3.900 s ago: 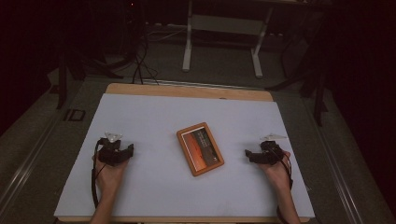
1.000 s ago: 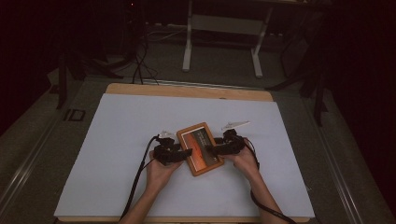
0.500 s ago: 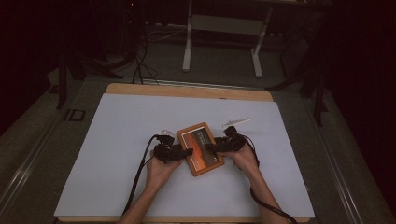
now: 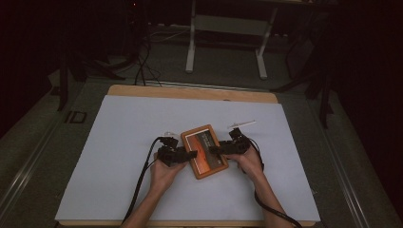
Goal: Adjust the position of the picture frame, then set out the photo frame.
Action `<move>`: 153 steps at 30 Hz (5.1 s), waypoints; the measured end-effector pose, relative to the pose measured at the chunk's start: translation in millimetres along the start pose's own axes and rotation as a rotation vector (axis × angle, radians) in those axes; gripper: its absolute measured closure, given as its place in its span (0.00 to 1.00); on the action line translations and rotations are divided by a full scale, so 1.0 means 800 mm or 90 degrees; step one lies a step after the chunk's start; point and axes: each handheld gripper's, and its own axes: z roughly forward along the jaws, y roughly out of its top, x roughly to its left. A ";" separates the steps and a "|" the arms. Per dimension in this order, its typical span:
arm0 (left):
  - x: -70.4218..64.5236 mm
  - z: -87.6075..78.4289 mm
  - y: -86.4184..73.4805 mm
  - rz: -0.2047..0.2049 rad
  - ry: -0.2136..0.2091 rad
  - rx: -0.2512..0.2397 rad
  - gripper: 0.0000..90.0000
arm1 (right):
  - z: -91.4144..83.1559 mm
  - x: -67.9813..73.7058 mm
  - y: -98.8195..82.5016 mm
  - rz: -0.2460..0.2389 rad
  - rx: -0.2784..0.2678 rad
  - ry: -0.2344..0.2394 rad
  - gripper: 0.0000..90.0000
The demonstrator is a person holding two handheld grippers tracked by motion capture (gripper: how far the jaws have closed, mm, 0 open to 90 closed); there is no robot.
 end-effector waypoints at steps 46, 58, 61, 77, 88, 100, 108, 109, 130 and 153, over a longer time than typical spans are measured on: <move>-0.020 -0.075 0.010 0.013 -0.012 -0.089 0.75 | -0.056 0.056 -0.029 0.015 -0.097 0.030 0.76; -0.006 -0.070 0.009 -0.026 -0.017 -0.086 0.74 | -0.043 0.054 -0.026 0.056 -0.084 0.036 0.76; -0.005 -0.063 0.010 -0.027 -0.006 -0.087 0.72 | -0.039 0.052 -0.026 0.068 -0.086 0.026 0.76; 0.021 -0.027 0.013 -0.100 -0.011 -0.059 0.64 | -0.017 0.030 -0.024 0.141 -0.062 0.019 0.70; 0.031 -0.009 0.015 -0.128 -0.007 -0.037 0.59 | -0.003 0.017 -0.024 0.175 -0.042 0.020 0.65; 0.029 -0.008 0.016 -0.105 -0.002 -0.032 0.57 | -0.003 0.019 -0.021 0.162 -0.028 0.010 0.64; 0.023 -0.016 0.018 -0.085 0.006 -0.054 0.49 | -0.015 0.022 -0.020 0.140 -0.040 -0.012 0.60; 0.021 -0.018 0.019 -0.085 0.009 -0.058 0.48 | -0.020 0.022 -0.020 0.126 -0.043 -0.018 0.59; -0.007 -0.074 0.007 0.045 0.114 -0.094 0.46 | -0.049 0.058 -0.011 -0.089 -0.020 -0.176 0.60; -0.022 -0.101 -0.005 0.088 0.086 -0.089 0.49 | -0.029 0.077 0.014 -0.170 -0.069 -0.197 0.73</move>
